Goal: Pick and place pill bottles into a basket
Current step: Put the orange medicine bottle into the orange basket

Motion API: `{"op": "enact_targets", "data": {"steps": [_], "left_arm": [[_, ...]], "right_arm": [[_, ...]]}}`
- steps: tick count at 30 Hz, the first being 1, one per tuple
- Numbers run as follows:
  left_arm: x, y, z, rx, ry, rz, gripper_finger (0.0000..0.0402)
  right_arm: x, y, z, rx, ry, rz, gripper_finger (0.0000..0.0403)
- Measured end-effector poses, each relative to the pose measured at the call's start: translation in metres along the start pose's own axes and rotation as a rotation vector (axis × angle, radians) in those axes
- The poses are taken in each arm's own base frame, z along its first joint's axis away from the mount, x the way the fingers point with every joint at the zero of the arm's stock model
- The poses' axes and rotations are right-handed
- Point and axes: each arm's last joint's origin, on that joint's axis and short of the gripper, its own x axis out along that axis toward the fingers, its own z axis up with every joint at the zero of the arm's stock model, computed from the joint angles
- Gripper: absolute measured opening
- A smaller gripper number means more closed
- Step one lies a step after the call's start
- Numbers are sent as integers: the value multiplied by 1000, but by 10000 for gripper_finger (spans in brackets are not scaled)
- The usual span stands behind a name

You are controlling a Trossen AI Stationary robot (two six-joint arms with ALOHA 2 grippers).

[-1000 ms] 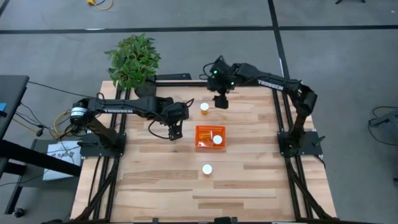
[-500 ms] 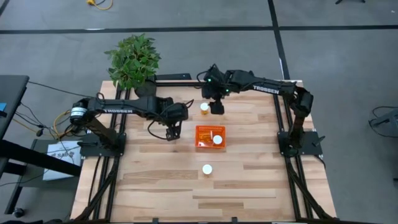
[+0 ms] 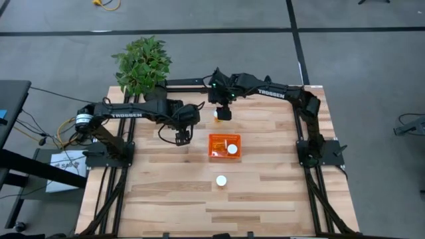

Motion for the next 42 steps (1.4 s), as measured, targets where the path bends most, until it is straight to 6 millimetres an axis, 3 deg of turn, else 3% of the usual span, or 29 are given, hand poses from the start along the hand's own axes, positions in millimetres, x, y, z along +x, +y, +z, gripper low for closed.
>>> {"op": "enact_targets", "data": {"steps": [6,10,16,19,24,31,37,42], "left_arm": [[-3,5,-7,16,47,-4,259],[-23,14,-17,27,6,16,259],[-75,40,-45,-54,-285,-59,259],[-85,44,-68,-70,-444,-140,259],[-77,38,-99,-66,-647,-280,259],[-55,28,-124,-64,-872,-316,259],[-35,22,-129,-19,-978,-394,259],[-25,20,-130,-17,-959,-404,259]], "right_arm": [[-3,2,-2,-2,29,16,256],[-3,2,-3,-1,40,22,256],[-3,2,-1,-4,27,15,256],[-3,3,1,-10,15,11,256],[-3,5,4,-18,-2,5,256],[-3,4,4,-25,-11,1,256],[-1,8,4,-22,-8,9,256],[8,16,-3,-4,44,38,256]]}}
